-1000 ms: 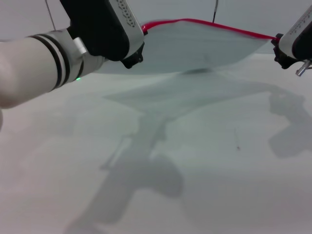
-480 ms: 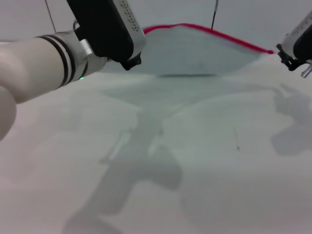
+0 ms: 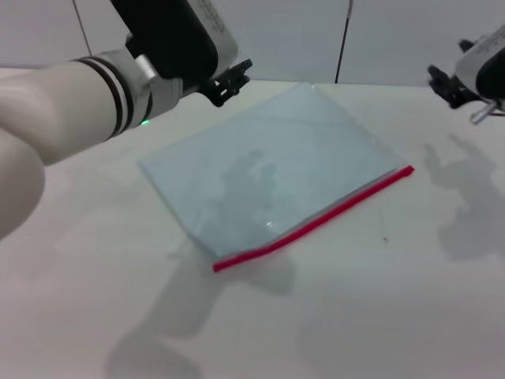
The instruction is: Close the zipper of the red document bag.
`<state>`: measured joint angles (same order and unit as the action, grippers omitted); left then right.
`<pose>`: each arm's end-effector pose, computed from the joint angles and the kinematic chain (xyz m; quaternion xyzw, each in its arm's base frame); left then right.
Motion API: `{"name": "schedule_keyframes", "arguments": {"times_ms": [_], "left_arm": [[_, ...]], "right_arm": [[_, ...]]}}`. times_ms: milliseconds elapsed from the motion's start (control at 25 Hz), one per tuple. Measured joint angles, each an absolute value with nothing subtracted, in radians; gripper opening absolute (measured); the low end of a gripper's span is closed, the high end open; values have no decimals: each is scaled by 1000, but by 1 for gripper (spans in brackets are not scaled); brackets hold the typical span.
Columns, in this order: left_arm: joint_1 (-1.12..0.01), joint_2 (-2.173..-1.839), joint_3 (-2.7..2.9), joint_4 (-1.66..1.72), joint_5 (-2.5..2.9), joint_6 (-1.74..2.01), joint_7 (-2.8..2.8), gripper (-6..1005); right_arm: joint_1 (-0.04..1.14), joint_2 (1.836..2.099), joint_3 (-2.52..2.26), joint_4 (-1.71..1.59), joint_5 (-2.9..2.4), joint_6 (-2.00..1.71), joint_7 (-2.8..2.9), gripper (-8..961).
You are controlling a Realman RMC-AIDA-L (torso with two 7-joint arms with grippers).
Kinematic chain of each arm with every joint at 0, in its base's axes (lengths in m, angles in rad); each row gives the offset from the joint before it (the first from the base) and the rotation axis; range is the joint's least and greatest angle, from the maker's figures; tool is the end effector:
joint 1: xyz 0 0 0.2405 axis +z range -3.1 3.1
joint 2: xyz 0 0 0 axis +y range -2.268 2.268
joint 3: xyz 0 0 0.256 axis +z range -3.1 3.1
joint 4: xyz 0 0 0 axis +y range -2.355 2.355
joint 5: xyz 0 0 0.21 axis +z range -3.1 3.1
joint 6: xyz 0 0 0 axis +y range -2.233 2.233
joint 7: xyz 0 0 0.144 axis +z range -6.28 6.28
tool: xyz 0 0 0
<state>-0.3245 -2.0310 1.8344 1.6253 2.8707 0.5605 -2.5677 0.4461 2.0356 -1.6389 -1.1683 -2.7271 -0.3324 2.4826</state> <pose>-0.1179 0.3758 0.0061 -0.8756 0.0092 -0.0038 0.4829 0.2025 0.4290 0.0120 -0.8469 0.0941 -0.0165 0.5231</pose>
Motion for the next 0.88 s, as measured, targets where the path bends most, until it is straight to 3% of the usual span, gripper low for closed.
{"name": "schedule_keyframes", "arguments": {"times_ms": [280, 600, 640, 880], "left_arm": [[-284, -2031, 1842, 1579, 2796, 382, -2645, 565], [-211, -2028, 1913, 1276, 2598, -241, -2665, 771], [-213, -2028, 1940, 1189, 2572, -388, -2691, 771], [-220, -2029, 2013, 964, 2560, -804, -2831, 770]], "right_arm": [[387, 2033, -1804, -1171, -2475, -93, 2494, 539], [315, 2033, -2085, -1064, -2319, 430, 2497, 535], [332, 2033, -2203, -957, -2269, 649, 2517, 535], [395, 2032, -2363, -755, -2172, 907, 2697, 533]]}}
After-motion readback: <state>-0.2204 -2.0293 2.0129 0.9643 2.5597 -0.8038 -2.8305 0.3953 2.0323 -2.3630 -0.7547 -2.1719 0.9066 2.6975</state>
